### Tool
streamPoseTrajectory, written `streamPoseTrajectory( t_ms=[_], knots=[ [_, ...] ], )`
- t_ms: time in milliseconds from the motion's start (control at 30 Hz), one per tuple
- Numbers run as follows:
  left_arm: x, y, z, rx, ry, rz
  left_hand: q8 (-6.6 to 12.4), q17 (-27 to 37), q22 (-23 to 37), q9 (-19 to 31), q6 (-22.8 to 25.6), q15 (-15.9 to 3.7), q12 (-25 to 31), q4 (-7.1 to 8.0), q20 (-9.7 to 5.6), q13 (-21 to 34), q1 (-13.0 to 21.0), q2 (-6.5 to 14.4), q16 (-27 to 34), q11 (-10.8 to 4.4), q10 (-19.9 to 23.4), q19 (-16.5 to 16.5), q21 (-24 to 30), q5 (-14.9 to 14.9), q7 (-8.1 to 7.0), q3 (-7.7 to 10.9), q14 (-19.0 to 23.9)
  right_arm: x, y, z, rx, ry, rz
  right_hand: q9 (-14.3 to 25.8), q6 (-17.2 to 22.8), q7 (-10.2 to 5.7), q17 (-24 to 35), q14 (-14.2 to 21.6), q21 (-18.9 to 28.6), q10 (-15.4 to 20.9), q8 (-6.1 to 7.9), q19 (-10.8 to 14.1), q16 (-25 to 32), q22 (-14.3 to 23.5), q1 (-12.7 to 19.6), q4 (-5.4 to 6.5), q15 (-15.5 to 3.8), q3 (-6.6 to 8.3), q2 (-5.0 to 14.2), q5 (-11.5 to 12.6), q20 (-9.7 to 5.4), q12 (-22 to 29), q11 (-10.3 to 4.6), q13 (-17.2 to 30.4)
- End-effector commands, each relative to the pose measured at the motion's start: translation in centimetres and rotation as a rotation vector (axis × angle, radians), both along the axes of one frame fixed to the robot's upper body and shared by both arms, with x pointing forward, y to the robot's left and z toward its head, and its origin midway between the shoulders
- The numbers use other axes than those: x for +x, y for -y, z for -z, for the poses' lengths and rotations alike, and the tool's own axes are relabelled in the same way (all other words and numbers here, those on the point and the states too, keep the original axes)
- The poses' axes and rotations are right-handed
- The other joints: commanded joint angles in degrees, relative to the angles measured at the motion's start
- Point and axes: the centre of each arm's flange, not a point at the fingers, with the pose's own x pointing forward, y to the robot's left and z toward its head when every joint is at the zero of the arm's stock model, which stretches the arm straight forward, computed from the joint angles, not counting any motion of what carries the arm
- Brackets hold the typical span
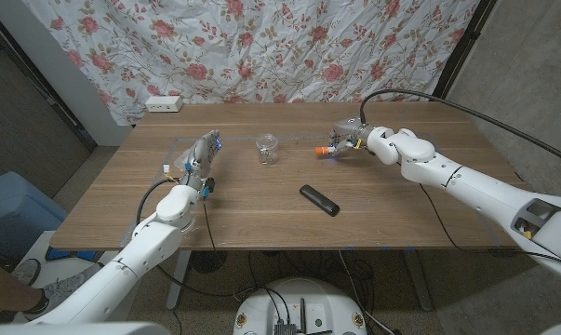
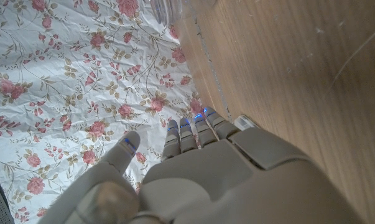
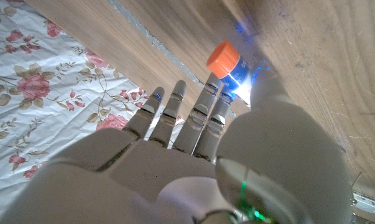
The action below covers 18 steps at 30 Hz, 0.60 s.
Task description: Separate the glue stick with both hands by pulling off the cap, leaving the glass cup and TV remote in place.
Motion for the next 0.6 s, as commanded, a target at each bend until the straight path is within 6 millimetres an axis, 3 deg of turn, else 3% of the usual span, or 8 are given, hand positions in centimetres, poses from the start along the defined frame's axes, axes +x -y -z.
streamPoseTrajectory(
  t_ms=[33,400,600],
  knots=[
    [-1.5,0.7,-0.9,0.044,0.006,-0.015,-0.03,0.0,0.2,0.3,0.6,-0.12,-0.2,-0.72,-0.06,0.2,-0.2,3.6,-0.1,0.0,0.7,0.0,0.1,-0.2,-0.19,0.13,0.1,-2.0,0.2,-0.8,0.044,0.039,-0.005,0.2,2.4,-1.81,0.1,-0.5,0.0,0.6,-0.1,0.4,-0.1,0.2,0.3,0.05,-7.19,-0.29,0.59,-0.1,-0.13,-0.3,-0.01,0.1],
    [-2.6,1.9,-1.4,0.072,0.023,-0.006,0.32,-0.1,0.0,0.2,2.3,-0.55,0.2,-5.09,-0.68,0.2,2.1,2.6,0.1,-0.52,2.3,1.2,0.3,-0.6,-0.68,0.26,1.3,-3.8,0.3,-1.3,0.094,0.062,-0.009,0.2,2.4,-1.81,0.0,-0.9,0.0,0.8,-0.49,0.7,-0.2,0.2,-0.1,0.29,-6.99,-0.71,0.78,-0.2,1.07,-0.5,-0.02,0.2],
    [-2.7,2.6,-1.6,0.08,0.043,0.0,0.59,-0.1,0.0,0.2,4.3,-0.98,0.4,-8.97,-0.95,0.2,4.1,2.2,0.1,-1.3,3.8,2.2,0.3,-1.0,-1.75,0.49,2.1,-4.3,0.3,-1.5,0.108,0.077,-0.013,0.2,2.5,-1.81,0.0,-1.1,0.0,0.8,-0.65,0.8,-0.2,0.2,-0.2,0.35,-7.0,-0.84,0.92,-0.3,1.32,-0.6,0.0,0.3]
  ],
)
